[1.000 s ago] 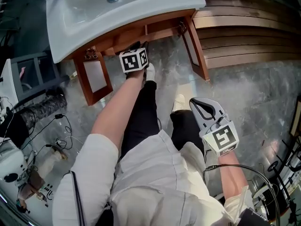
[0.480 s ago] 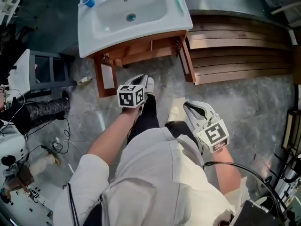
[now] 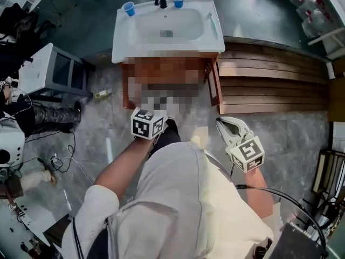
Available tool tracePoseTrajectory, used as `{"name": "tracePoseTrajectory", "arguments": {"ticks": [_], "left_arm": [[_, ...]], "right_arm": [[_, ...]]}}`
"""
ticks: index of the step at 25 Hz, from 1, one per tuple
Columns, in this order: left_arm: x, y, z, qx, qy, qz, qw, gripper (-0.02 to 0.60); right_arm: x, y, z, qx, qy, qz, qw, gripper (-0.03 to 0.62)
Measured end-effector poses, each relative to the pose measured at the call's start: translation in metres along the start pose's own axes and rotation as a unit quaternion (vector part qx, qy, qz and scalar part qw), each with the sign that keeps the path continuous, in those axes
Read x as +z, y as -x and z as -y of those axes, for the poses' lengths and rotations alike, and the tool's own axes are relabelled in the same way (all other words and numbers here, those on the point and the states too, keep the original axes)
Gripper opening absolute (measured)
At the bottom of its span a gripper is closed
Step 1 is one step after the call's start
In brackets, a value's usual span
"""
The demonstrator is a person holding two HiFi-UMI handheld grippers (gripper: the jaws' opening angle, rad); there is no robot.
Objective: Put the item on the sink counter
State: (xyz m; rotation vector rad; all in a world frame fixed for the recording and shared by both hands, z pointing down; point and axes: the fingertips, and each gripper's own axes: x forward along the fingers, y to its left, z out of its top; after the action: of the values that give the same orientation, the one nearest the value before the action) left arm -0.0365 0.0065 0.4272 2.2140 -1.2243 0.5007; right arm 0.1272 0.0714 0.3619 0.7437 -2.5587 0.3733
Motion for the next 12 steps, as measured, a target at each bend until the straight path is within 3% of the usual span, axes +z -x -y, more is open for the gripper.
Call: {"name": "tracePoseTrajectory", "arguments": {"ticks": [5, 12], "left_arm": [[0.037, 0.028, -0.030, 0.023, -0.011, 0.036, 0.9990, 0.006], [0.104, 0.025, -0.128, 0.077, -0.020, 0.075, 0.9940, 0.033]], "right_arm": [[0.008, 0.004, 0.005, -0.006, 0.001, -0.007, 1.000, 0.006], [0.034, -0.025, 0.036, -0.026, -0.001, -0.009, 1.000, 0.006]]}}
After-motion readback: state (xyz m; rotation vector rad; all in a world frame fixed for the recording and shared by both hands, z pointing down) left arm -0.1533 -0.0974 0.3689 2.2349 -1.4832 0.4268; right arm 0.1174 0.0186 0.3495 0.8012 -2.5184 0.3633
